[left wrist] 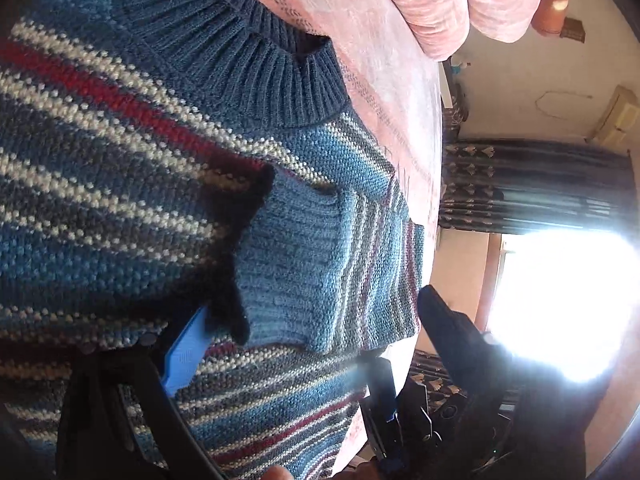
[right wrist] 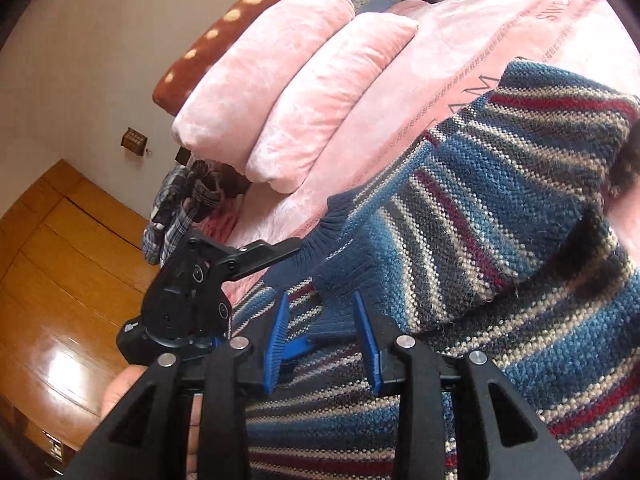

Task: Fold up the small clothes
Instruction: 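Lift the sleeve and fold it across the sweater body with the right gripper, then release the sleeve on the body and withdraw the right gripper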

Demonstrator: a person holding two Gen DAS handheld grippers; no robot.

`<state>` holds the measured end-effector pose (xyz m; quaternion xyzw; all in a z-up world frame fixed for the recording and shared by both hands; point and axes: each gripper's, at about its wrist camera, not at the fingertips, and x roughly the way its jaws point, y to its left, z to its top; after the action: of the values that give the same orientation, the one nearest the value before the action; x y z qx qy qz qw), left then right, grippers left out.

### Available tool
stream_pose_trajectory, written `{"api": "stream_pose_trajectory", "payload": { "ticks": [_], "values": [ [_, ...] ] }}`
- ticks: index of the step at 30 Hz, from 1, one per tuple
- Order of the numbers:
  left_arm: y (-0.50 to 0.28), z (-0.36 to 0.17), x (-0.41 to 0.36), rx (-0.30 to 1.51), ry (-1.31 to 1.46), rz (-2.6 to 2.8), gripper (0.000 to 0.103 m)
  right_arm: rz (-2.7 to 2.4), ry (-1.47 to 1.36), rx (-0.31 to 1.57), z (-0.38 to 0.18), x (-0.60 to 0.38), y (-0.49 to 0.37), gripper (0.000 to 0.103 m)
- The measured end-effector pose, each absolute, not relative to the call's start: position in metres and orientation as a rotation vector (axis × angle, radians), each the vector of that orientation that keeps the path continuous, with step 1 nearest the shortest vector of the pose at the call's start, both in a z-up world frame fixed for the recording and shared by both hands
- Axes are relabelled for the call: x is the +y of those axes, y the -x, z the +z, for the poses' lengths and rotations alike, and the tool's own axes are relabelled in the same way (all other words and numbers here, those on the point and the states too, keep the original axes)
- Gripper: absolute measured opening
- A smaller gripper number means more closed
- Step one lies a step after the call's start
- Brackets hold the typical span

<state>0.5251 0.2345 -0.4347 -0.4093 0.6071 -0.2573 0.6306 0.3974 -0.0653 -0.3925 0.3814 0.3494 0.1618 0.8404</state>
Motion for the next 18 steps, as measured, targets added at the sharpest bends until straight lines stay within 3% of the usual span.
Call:
{"api": "stream_pose_trajectory", "payload": {
  "ticks": [1,5,7,18],
  "values": [
    [-0.527,-0.433,0.230,1.406,0.904,-0.580,0.050,0.341,-0.811,0.740,-0.392,-0.065,-0.397,0.034],
    [-0.538,-0.429,0.224,1.449,0.813,-0.551,0.027,0.345,-0.809,0.725,-0.386,-0.063,-0.400,0.034],
    [-0.543,-0.420,0.226,1.438,0.795,-0.544,0.006,0.344,-0.820,0.727,-0.387,-0.064,-0.398,0.034],
    [-0.551,-0.310,0.267,1.216,0.715,-0.644,0.006,0.392,-0.766,0.736,-0.384,-0.047,-0.397,0.034]
  ]
}}
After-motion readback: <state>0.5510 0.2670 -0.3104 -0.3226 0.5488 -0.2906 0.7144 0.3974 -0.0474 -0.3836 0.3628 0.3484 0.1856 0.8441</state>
